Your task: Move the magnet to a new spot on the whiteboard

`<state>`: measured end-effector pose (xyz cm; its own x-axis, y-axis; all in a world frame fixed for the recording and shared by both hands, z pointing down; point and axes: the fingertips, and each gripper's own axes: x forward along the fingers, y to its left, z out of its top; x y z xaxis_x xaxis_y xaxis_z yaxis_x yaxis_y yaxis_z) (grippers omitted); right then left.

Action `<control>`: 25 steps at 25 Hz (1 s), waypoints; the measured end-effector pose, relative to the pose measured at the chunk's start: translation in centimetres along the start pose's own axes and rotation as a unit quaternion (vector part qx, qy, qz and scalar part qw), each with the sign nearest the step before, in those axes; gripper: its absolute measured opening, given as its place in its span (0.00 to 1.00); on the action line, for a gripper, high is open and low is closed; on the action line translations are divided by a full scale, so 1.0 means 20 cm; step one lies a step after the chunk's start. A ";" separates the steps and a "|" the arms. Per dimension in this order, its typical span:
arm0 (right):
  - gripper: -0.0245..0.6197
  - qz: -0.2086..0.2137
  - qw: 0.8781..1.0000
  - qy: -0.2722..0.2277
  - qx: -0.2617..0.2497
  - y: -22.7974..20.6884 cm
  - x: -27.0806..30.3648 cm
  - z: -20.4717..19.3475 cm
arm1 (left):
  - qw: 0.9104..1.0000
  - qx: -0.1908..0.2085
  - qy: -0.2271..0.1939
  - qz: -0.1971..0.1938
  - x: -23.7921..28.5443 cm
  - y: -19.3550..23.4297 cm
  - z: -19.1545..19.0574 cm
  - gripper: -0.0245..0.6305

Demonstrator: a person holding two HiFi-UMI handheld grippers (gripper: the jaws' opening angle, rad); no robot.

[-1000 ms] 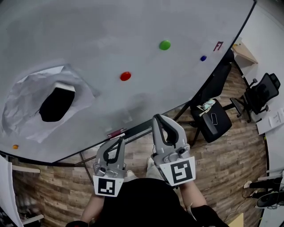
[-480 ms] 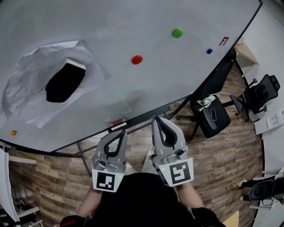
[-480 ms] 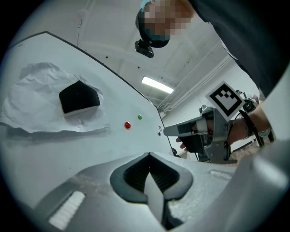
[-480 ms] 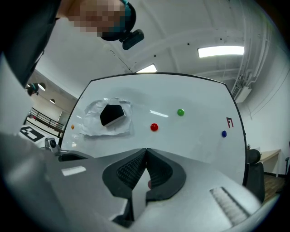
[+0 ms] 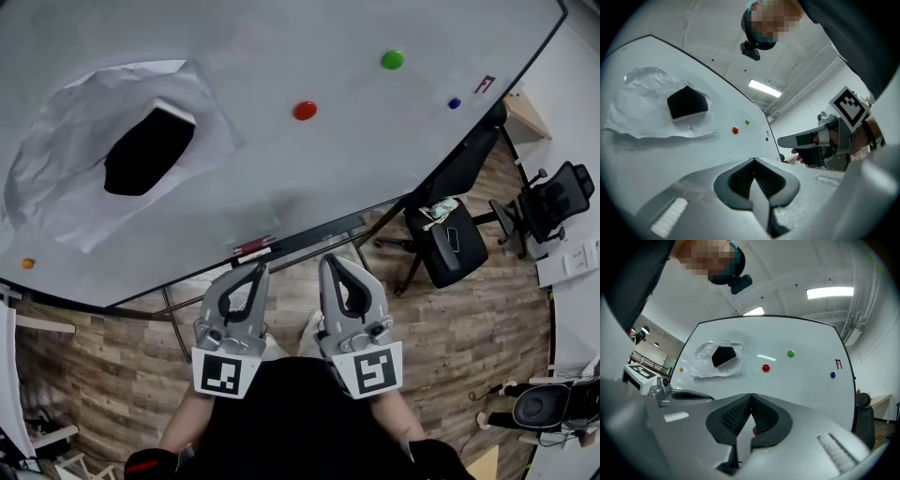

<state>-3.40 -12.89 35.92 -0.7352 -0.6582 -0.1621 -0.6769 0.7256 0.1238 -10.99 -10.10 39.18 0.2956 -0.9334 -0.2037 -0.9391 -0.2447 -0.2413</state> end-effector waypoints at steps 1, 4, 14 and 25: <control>0.02 0.000 1.000 -0.001 -0.001 0.00 -0.01 0.00 | 1.000 0.001 0.000 0.001 0.00 0.00 0.00 0.04; 0.02 -0.003 1.000 -0.002 -0.001 -0.01 -0.02 -0.01 | 1.000 0.000 -0.002 0.003 0.00 0.00 0.00 0.04; 0.02 -0.004 1.000 -0.010 -0.005 -0.01 -0.09 -0.04 | 1.000 -0.003 0.003 -0.003 0.00 -0.03 -0.01 0.04; 0.03 -0.005 1.000 0.003 -0.008 0.00 -0.12 -0.07 | 1.000 -0.012 0.004 -0.010 0.00 -0.06 -0.03 0.04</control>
<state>-1.73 -11.54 37.69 -0.7289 -0.6662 -0.1578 -0.6843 0.7161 0.1377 -10.04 -9.93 40.05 0.3140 -0.9298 -0.1921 -0.9366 -0.2702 -0.2230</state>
